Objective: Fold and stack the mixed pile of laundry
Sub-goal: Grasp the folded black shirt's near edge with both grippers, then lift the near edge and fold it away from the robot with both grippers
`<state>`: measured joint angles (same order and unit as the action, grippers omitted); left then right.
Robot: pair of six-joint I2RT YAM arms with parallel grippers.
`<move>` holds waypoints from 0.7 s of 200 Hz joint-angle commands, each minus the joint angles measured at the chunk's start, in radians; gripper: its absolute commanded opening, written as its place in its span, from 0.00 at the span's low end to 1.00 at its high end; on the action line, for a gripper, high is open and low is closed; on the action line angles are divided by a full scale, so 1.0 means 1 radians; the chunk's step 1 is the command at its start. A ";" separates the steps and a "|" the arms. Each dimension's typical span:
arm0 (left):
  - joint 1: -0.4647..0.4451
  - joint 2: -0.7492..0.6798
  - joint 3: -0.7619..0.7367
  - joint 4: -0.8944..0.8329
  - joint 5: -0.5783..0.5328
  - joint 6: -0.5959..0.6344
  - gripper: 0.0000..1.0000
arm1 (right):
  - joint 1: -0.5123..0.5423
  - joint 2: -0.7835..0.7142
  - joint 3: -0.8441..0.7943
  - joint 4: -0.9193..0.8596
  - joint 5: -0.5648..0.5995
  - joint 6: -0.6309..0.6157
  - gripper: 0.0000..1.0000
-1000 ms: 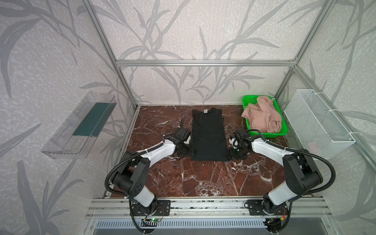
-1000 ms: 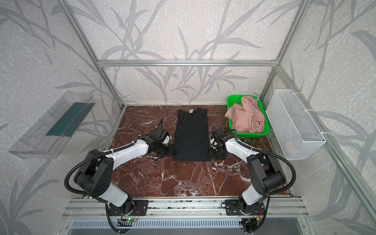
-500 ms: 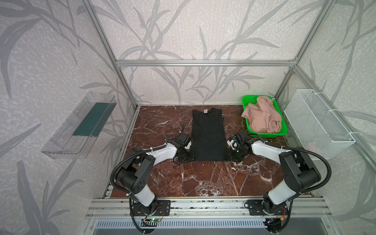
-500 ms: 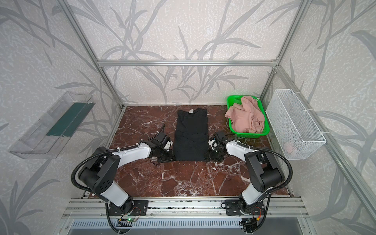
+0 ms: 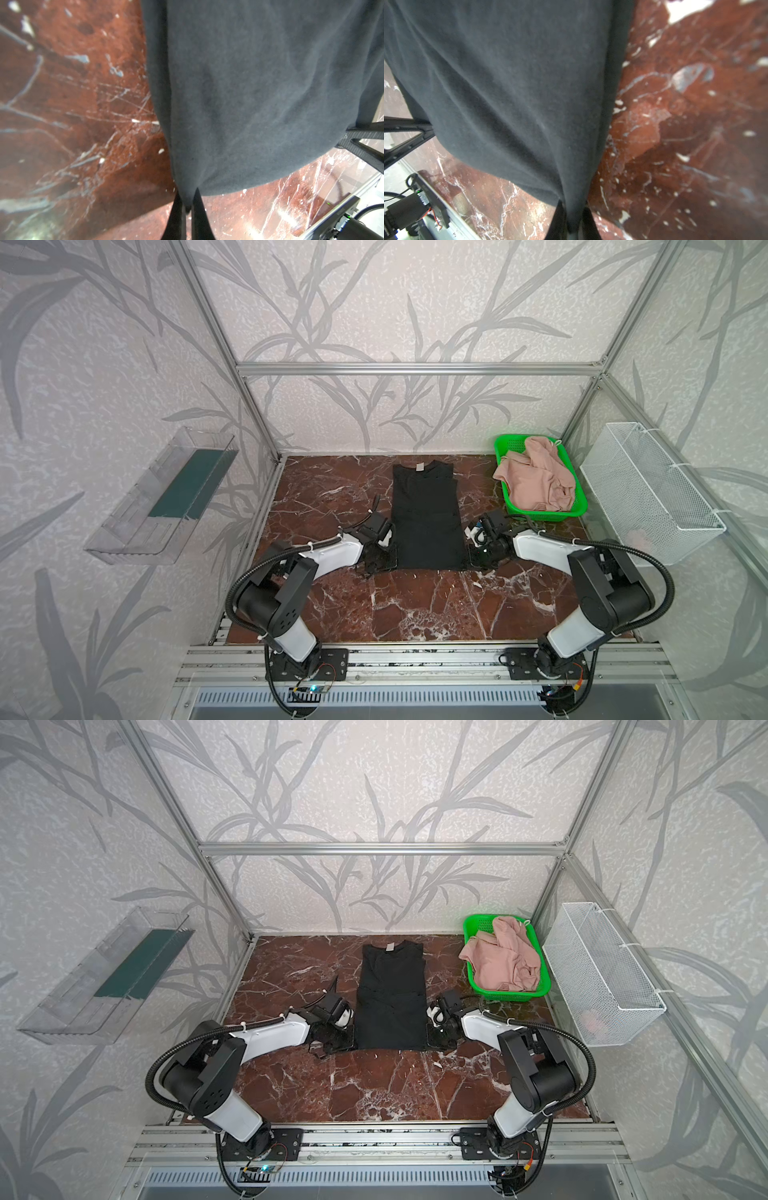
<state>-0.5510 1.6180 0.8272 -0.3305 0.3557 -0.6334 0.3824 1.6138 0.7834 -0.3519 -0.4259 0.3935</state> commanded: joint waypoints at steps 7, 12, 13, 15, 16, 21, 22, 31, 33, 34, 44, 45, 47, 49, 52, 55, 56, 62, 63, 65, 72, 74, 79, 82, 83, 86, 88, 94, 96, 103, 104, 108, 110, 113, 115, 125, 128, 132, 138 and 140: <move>-0.042 -0.098 -0.054 -0.126 -0.057 -0.035 0.00 | 0.058 -0.090 -0.050 -0.119 0.081 0.009 0.08; -0.053 -0.116 -0.063 -0.142 -0.062 -0.043 0.00 | 0.071 -0.110 -0.055 -0.137 0.091 0.014 0.07; -0.056 -0.118 -0.064 -0.146 -0.063 -0.046 0.00 | 0.075 -0.112 -0.056 -0.140 0.095 0.014 0.07; -0.060 -0.128 -0.068 -0.152 -0.064 -0.050 0.00 | 0.081 -0.122 -0.058 -0.147 0.100 0.017 0.07; -0.062 -0.131 -0.070 -0.154 -0.066 -0.052 0.00 | 0.084 -0.127 -0.059 -0.151 0.101 0.018 0.07; -0.073 -0.151 -0.076 -0.174 -0.071 -0.063 0.00 | 0.100 -0.144 -0.064 -0.172 0.114 0.023 0.07; -0.076 -0.155 -0.078 -0.179 -0.070 -0.065 0.00 | 0.104 -0.150 -0.065 -0.177 0.117 0.023 0.06; -0.099 -0.194 -0.091 -0.215 -0.080 -0.085 0.00 | 0.133 -0.196 -0.073 -0.216 0.149 0.036 0.06; -0.104 -0.202 -0.094 -0.223 -0.081 -0.089 0.00 | 0.141 -0.206 -0.075 -0.227 0.157 0.040 0.06; -0.106 -0.209 -0.096 -0.228 -0.081 -0.091 0.00 | 0.145 -0.211 -0.076 -0.233 0.161 0.041 0.06; -0.130 -0.258 -0.104 -0.280 -0.081 -0.102 0.00 | 0.176 -0.266 -0.078 -0.289 0.197 0.066 0.06; -0.132 -0.265 -0.105 -0.285 -0.082 -0.103 0.00 | 0.178 -0.271 -0.078 -0.294 0.199 0.067 0.06; -0.135 -0.275 -0.105 -0.300 -0.082 -0.105 0.00 | 0.183 -0.283 -0.079 -0.306 0.205 0.073 0.06; -0.137 -0.285 -0.105 -0.311 -0.081 -0.106 0.00 | 0.188 -0.292 -0.079 -0.317 0.212 0.078 0.05; -0.142 -0.300 -0.106 -0.332 -0.081 -0.107 0.00 | 0.196 -0.311 -0.079 -0.332 0.219 0.086 0.05; -0.143 -0.317 -0.104 -0.353 -0.078 -0.107 0.00 | 0.201 -0.329 -0.078 -0.349 0.226 0.092 0.05; -0.144 -0.321 -0.103 -0.358 -0.077 -0.107 0.00 | 0.205 -0.335 -0.079 -0.353 0.228 0.095 0.05; -0.148 -0.353 -0.101 -0.394 -0.068 -0.109 0.00 | 0.220 -0.371 -0.078 -0.379 0.238 0.109 0.04; -0.149 -0.358 -0.101 -0.400 -0.066 -0.110 0.00 | 0.221 -0.374 -0.077 -0.383 0.239 0.111 0.04; -0.151 -0.367 -0.098 -0.410 -0.065 -0.110 0.00 | 0.226 -0.388 -0.078 -0.393 0.242 0.115 0.04; -0.156 -0.400 -0.092 -0.449 -0.056 -0.114 0.00 | 0.238 -0.428 -0.075 -0.423 0.246 0.128 0.03; -0.158 -0.410 -0.089 -0.459 -0.052 -0.116 0.00 | 0.242 -0.440 -0.075 -0.430 0.247 0.131 0.03; -0.163 -0.433 -0.083 -0.479 -0.042 -0.118 0.00 | 0.249 -0.466 -0.072 -0.450 0.247 0.139 0.02; -0.166 -0.444 -0.079 -0.490 -0.034 -0.120 0.00 | 0.254 -0.483 -0.069 -0.461 0.244 0.142 0.02; -0.167 -0.448 -0.077 -0.495 -0.033 -0.121 0.00 | 0.255 -0.488 -0.069 -0.466 0.245 0.144 0.01; -0.170 -0.459 -0.071 -0.505 -0.026 -0.121 0.00 | 0.259 -0.504 -0.065 -0.479 0.244 0.146 0.01; -0.173 -0.466 -0.068 -0.512 -0.023 -0.122 0.00 | 0.263 -0.513 -0.062 -0.486 0.243 0.148 0.01; -0.183 -0.485 -0.053 -0.540 -0.017 -0.127 0.00 | 0.272 -0.540 -0.050 -0.511 0.243 0.152 0.00; -0.186 -0.492 -0.046 -0.549 -0.016 -0.128 0.00 | 0.275 -0.548 -0.047 -0.522 0.243 0.154 0.00; -0.197 -0.511 -0.026 -0.581 -0.014 -0.134 0.00 | 0.287 -0.575 -0.027 -0.554 0.245 0.156 0.00; -0.198 -0.513 -0.023 -0.585 -0.013 -0.135 0.00 | 0.288 -0.578 -0.024 -0.558 0.244 0.158 0.00; -0.204 -0.522 -0.011 -0.603 -0.009 -0.139 0.00 | 0.294 -0.591 -0.011 -0.576 0.244 0.157 0.00; -0.207 -0.527 -0.004 -0.613 -0.007 -0.142 0.00 | 0.297 -0.596 -0.004 -0.584 0.243 0.158 0.00; -0.210 -0.532 0.004 -0.626 -0.004 -0.146 0.00 | 0.299 -0.604 0.005 -0.597 0.242 0.159 0.00; -0.213 -0.537 0.009 -0.635 -0.001 -0.148 0.00 | 0.301 -0.608 0.012 -0.606 0.242 0.159 0.00; -0.228 -0.552 0.043 -0.679 -0.001 -0.159 0.00 | 0.309 -0.626 0.045 -0.642 0.237 0.159 0.00; -0.234 -0.558 0.052 -0.690 -0.002 -0.164 0.00 | 0.311 -0.629 0.055 -0.651 0.237 0.159 0.00; -0.242 -0.564 0.066 -0.705 -0.003 -0.170 0.00 | 0.314 -0.634 0.069 -0.662 0.236 0.160 0.00; -0.250 -0.574 0.084 -0.726 -0.007 -0.181 0.00 | 0.317 -0.638 0.086 -0.681 0.235 0.160 0.00; -0.252 -0.575 0.090 -0.732 -0.007 -0.183 0.00 | 0.317 -0.638 0.095 -0.687 0.234 0.160 0.00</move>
<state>-0.7765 1.0840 0.8482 -0.8524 0.3679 -0.7650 0.6899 1.0050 0.8005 -0.8627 -0.2394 0.5327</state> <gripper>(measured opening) 0.047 0.069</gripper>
